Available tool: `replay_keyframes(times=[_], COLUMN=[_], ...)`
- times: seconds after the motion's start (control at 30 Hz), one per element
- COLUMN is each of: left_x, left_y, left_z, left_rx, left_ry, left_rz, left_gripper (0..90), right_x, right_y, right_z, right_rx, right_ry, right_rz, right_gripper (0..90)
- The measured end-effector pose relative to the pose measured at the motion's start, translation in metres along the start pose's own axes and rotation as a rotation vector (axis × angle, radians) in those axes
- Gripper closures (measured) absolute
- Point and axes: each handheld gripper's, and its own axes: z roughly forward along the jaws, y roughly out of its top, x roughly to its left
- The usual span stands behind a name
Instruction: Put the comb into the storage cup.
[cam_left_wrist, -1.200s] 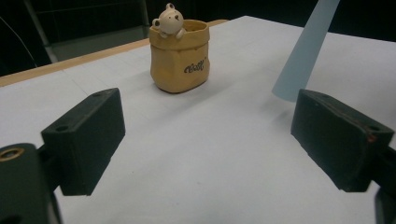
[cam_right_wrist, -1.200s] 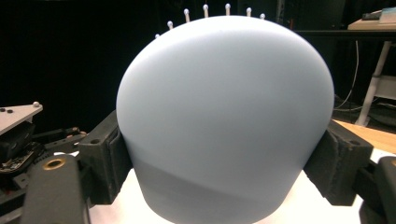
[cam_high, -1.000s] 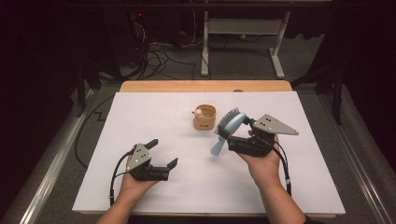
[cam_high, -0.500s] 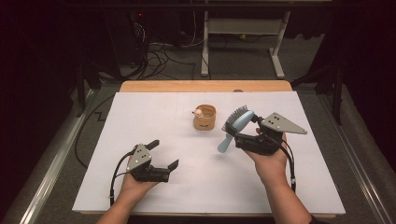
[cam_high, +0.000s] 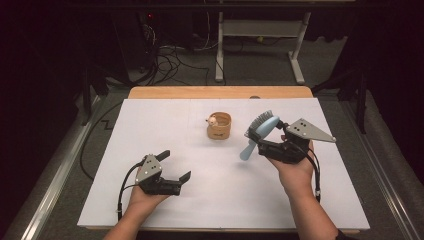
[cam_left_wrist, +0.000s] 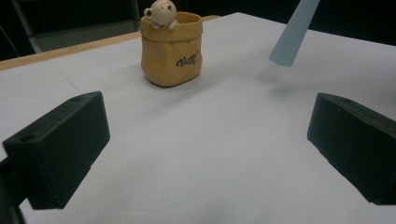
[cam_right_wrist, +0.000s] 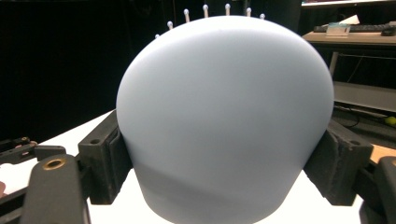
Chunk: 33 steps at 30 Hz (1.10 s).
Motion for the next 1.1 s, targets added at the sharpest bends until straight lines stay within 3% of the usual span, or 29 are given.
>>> replay_keyframes(times=[0.3, 1.1], left_x=[0.001, -0.001], left_y=[-0.001, -0.002], left_z=[-0.001, -0.001], left_rx=[-0.004, -0.014], left_ry=[0.002, -0.022], left_rz=[-0.003, 0.005], left_gripper=[0.0, 0.0], right_x=[-0.007, -0.001], right_y=[0.001, 0.019], right_z=[0.000, 0.023], right_rx=[-0.007, -0.062], right_ry=[-0.024, -0.020], right_rz=[0.005, 0.021], right_gripper=[20.4, 20.4])
